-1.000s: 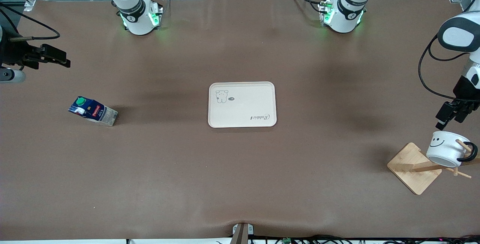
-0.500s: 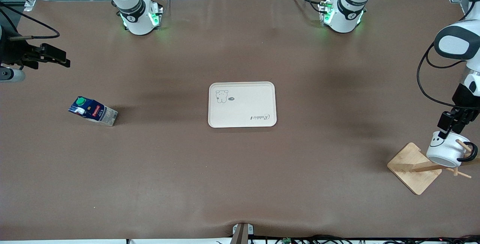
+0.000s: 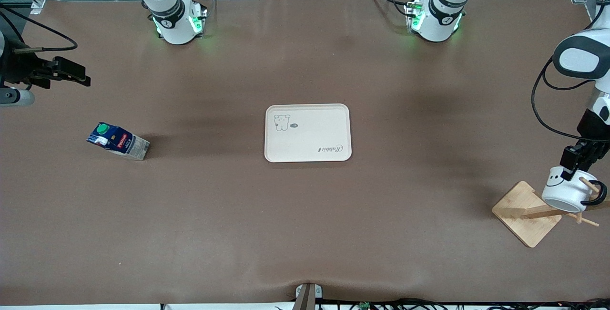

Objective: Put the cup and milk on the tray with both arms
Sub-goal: 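Lower the left gripper and grasp the white mug's rim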

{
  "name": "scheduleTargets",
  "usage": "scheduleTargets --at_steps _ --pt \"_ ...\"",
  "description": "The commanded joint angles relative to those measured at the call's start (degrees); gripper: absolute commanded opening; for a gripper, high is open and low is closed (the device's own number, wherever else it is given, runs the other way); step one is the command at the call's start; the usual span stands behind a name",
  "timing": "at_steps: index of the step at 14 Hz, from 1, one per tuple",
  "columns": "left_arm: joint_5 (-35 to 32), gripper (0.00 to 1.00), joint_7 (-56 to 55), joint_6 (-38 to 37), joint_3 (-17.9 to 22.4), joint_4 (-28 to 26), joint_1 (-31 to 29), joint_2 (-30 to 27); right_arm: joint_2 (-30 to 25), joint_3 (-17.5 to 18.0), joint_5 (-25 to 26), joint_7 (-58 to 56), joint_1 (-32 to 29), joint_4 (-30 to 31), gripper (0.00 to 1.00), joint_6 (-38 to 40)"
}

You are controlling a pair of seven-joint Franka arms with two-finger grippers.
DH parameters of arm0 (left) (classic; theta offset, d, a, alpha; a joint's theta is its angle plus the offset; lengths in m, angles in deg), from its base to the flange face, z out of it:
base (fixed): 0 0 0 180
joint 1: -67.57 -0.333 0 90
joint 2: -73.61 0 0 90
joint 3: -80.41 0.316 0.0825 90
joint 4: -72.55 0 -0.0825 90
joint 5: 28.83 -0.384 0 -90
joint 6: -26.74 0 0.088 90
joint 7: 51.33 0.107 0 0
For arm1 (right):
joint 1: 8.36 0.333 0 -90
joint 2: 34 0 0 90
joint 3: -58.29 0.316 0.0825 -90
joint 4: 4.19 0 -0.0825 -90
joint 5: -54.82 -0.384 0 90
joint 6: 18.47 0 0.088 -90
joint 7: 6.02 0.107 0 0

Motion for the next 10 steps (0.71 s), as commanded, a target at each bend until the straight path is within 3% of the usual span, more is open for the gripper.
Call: scheduleTargets --at_steps 1,4,10 --pt "1.86 0.54 1.58 0.96 -0.33 0.94 0.09 1.18 0.66 -0.11 -0.82 0.25 0.05 -1.11 1.00 0.85" --pt "1.77 0.54 1.67 2.45 -0.68 0.94 0.09 1.80 0.75 -0.11 -0.82 0.51 -0.13 -1.11 1.00 0.85" --pt "2.12 0.42 1.58 3.16 -2.35 2.09 0.00 3.03 1.10 -0.11 -0.64 -0.10 -0.12 -1.20 1.00 0.76"
